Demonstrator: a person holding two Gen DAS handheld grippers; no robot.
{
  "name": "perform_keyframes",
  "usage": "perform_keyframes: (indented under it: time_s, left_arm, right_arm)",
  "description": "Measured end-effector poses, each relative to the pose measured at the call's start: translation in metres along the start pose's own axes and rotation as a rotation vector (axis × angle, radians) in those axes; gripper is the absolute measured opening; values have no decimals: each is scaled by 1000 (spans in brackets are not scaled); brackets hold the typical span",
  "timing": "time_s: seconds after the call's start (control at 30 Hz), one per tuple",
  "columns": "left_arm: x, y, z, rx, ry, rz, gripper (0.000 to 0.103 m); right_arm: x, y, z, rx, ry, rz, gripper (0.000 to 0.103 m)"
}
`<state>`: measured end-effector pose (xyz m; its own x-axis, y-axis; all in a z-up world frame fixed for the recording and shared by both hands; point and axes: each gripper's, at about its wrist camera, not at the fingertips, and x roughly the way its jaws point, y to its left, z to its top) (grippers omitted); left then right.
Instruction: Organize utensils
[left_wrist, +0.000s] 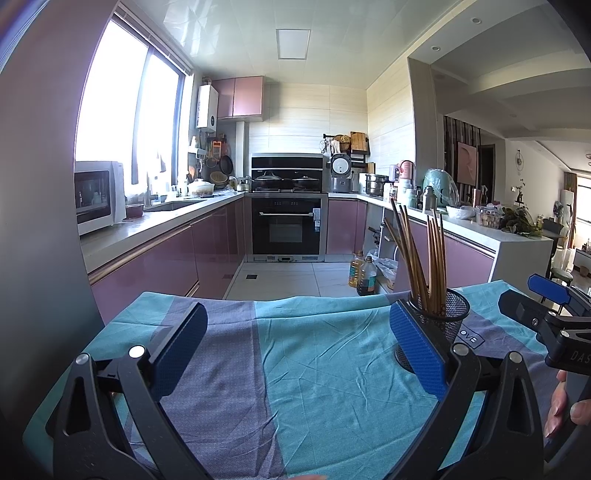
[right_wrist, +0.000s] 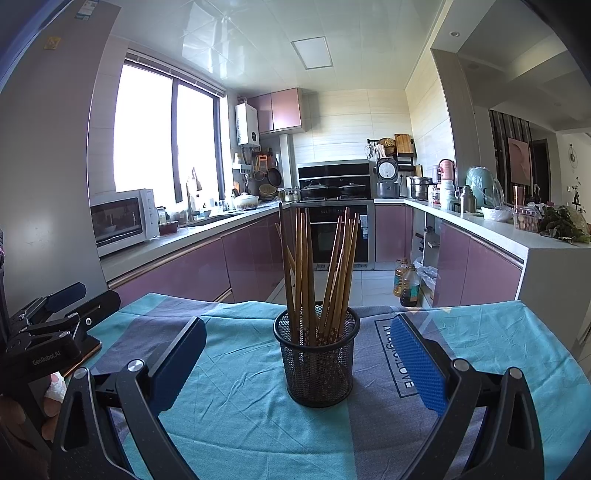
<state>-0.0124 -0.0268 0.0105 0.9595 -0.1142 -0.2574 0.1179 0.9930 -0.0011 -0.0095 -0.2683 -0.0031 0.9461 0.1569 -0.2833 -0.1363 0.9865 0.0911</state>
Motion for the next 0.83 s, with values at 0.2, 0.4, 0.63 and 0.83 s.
perform_keyframes:
  time_s: [0.2,0.4,0.63,0.83]
  left_arm:
    - [-1,-1,0,1,0,0,97]
    - [-1,-4,-1,3,-3,2,97]
    - [5,-4,-4,6,19,3,97]
    - [36,11,-16,-2,166,26,97]
  right_arm:
    - [1,-1,-1,2,-1,-1,97]
    - [3,-1,-1,5,3,-1,97]
    - [7,-5,-4,13,26,4,97]
    - [40,-53,-21,19,225,-131,97]
